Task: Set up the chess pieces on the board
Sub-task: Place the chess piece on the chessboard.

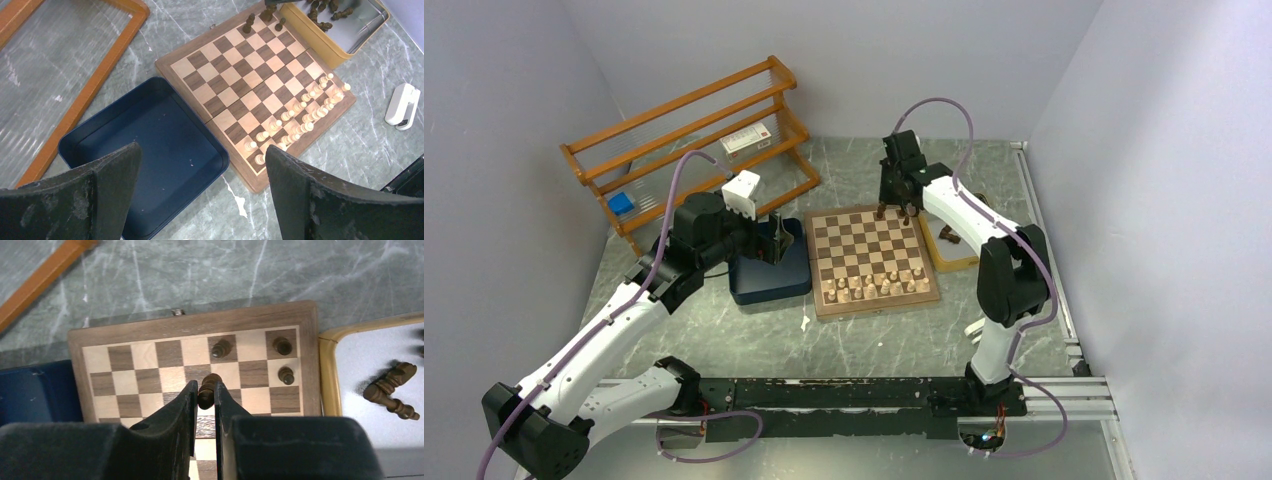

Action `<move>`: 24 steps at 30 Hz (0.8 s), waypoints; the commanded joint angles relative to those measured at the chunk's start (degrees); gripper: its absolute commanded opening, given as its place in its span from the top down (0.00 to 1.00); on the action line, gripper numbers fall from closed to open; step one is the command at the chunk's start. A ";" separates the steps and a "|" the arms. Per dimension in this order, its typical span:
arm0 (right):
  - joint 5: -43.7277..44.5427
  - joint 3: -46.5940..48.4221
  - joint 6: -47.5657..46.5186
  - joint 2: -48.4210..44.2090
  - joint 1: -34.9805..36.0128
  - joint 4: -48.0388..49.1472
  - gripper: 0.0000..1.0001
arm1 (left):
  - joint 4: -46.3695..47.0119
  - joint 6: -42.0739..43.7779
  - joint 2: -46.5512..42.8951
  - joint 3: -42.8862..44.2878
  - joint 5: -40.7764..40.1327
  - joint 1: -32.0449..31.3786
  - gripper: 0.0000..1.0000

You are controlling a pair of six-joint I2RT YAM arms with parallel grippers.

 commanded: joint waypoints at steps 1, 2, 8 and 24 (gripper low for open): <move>0.78 3.30 0.38 0.76 1.80 -0.76 0.88 | 1.23 0.65 -0.91 -0.53 0.44 -0.47 0.02; 0.56 3.50 0.47 0.74 2.13 -0.58 0.88 | 1.22 0.58 -0.92 -0.48 0.50 -0.46 0.02; -0.09 6.51 1.02 3.62 5.26 -0.67 0.88 | 0.97 0.67 -0.91 -0.29 0.18 -0.45 0.02; 1.43 17.08 0.80 15.19 10.22 -3.41 0.87 | 0.70 0.75 -1.37 -0.44 -0.89 -0.48 0.02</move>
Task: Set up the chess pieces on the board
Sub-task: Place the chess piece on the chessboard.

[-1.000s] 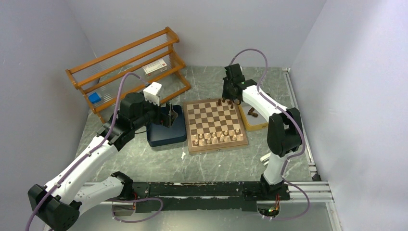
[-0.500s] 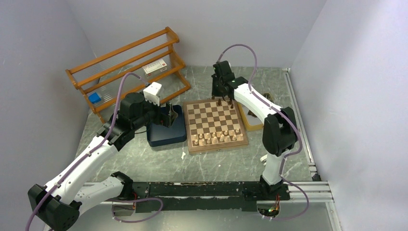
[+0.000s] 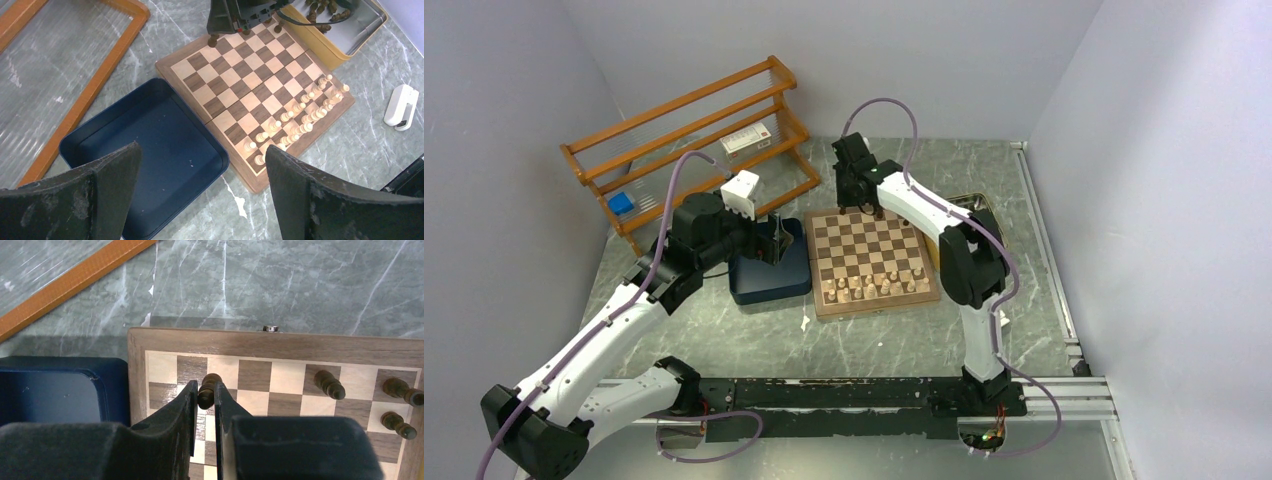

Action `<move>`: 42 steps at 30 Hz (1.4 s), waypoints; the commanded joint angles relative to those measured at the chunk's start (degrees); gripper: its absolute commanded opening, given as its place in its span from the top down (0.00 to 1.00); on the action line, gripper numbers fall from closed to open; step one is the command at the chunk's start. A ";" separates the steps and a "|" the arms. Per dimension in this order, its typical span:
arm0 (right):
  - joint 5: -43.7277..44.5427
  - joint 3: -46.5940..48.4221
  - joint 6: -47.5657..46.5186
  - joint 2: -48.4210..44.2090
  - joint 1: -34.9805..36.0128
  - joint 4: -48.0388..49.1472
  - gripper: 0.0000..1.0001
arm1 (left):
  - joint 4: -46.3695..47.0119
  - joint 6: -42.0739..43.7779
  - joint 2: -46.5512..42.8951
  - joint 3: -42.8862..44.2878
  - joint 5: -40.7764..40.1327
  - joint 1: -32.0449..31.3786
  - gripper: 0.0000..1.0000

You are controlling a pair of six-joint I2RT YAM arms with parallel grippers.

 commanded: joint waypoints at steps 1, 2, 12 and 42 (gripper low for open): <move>1.13 3.04 0.12 2.62 0.47 -1.88 0.87 | 0.70 0.73 -0.99 -0.44 -0.79 -0.44 0.02; 1.20 3.23 0.07 2.94 0.58 -2.00 0.88 | 0.72 0.74 -1.01 -0.44 -0.78 -0.43 0.02; 2.01 4.28 -0.28 5.38 1.05 -2.75 0.87 | 0.78 0.74 -1.00 -0.44 -0.68 -0.46 0.02; 1.52 6.01 -0.38 8.66 1.05 -4.98 0.77 | 0.78 0.84 -1.10 -0.47 -0.57 -0.48 0.02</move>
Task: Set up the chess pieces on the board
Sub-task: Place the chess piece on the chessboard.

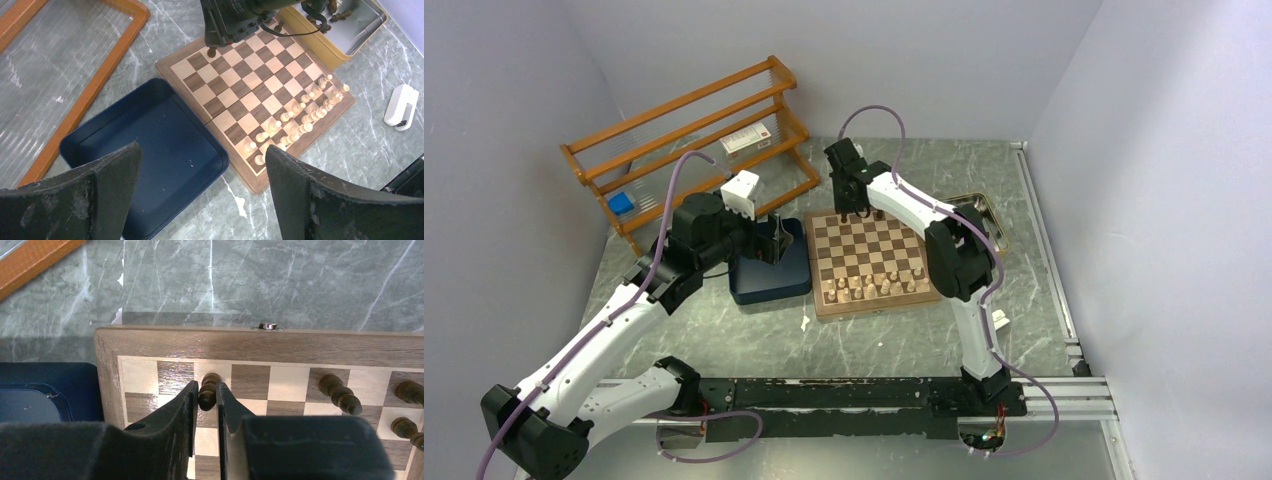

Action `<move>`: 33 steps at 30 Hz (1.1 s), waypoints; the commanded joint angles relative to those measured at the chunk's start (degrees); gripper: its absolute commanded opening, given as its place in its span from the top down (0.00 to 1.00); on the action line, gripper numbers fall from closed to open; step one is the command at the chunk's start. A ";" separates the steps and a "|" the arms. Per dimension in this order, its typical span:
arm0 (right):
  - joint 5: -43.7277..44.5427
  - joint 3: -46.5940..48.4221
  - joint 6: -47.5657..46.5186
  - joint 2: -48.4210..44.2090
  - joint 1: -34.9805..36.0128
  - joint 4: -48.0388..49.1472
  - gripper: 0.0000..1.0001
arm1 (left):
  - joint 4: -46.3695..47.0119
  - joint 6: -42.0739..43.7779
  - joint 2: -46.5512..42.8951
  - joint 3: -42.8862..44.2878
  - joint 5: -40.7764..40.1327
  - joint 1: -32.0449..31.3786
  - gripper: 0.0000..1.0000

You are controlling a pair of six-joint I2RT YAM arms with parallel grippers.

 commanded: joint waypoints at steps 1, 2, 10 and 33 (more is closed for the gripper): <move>-0.87 1.08 -0.09 1.93 0.30 -0.20 0.76 | 0.86 0.84 -1.12 -0.52 -0.49 -0.46 0.02; -1.13 1.02 -0.22 1.93 0.24 0.03 0.75 | 0.85 0.89 -1.07 -0.53 -0.48 -0.48 0.02; -1.33 2.01 -0.12 2.70 0.28 0.41 0.70 | 0.87 0.87 -1.07 -0.44 -0.44 -0.44 0.02; 4.19 4.69 -1.84 -2.85 0.16 -2.48 0.49 | 1.14 0.74 -0.73 -0.45 0.03 -0.44 0.02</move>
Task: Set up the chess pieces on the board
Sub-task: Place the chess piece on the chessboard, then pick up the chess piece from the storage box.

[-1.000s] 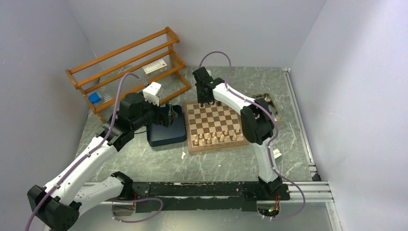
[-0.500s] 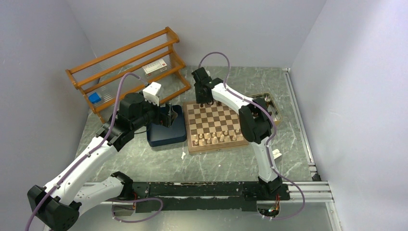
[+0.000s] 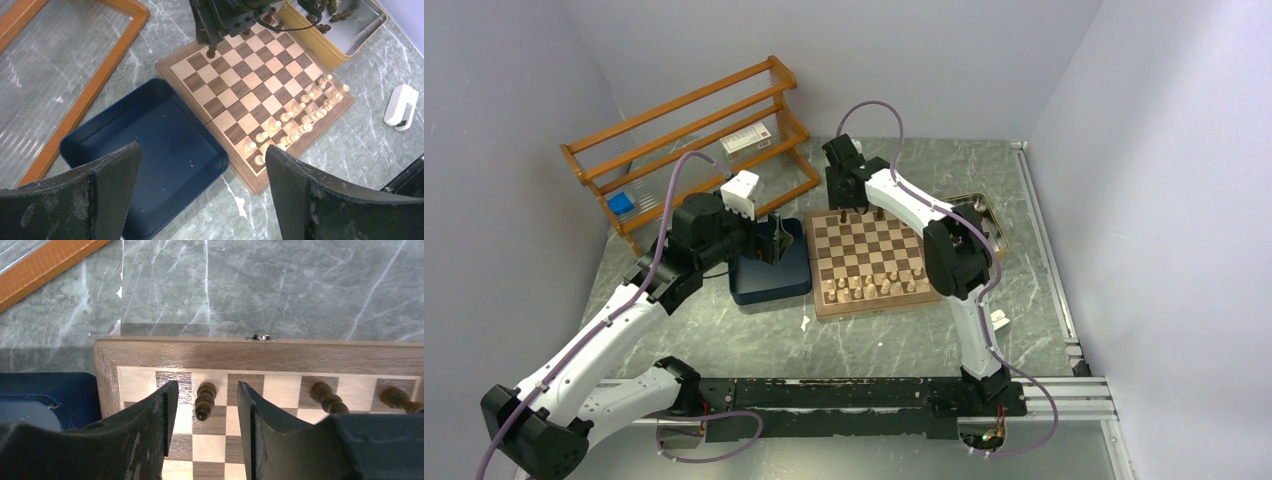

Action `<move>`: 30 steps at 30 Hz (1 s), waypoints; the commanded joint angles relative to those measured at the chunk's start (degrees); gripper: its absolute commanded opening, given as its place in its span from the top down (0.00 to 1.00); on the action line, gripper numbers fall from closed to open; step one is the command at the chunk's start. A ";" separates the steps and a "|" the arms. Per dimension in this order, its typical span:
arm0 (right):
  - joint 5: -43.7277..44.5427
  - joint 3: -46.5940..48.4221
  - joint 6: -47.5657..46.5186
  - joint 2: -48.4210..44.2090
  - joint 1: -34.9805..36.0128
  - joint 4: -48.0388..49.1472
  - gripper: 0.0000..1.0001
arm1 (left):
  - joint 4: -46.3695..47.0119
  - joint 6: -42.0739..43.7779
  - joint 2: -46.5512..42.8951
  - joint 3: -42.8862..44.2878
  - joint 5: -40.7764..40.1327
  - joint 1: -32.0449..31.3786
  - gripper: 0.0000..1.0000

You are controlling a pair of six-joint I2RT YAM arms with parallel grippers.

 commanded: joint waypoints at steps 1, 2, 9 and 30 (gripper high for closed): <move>3.37 0.60 -1.20 -5.84 0.12 -1.19 0.49 | 1.14 0.77 -0.67 -0.50 0.02 -0.40 0.02; 3.97 -0.15 -1.34 -6.92 -0.03 -1.02 0.49 | 1.15 0.72 -0.71 -0.52 0.03 -0.48 0.02; 7.25 -7.62 -2.86 -16.58 -3.16 2.21 0.59 | 1.06 0.79 -0.80 -0.53 -0.13 -0.47 0.02; 8.32 -33.16 -4.56 -29.69 -26.12 13.74 0.71 | 1.14 0.73 -0.54 -0.62 0.20 -0.46 0.02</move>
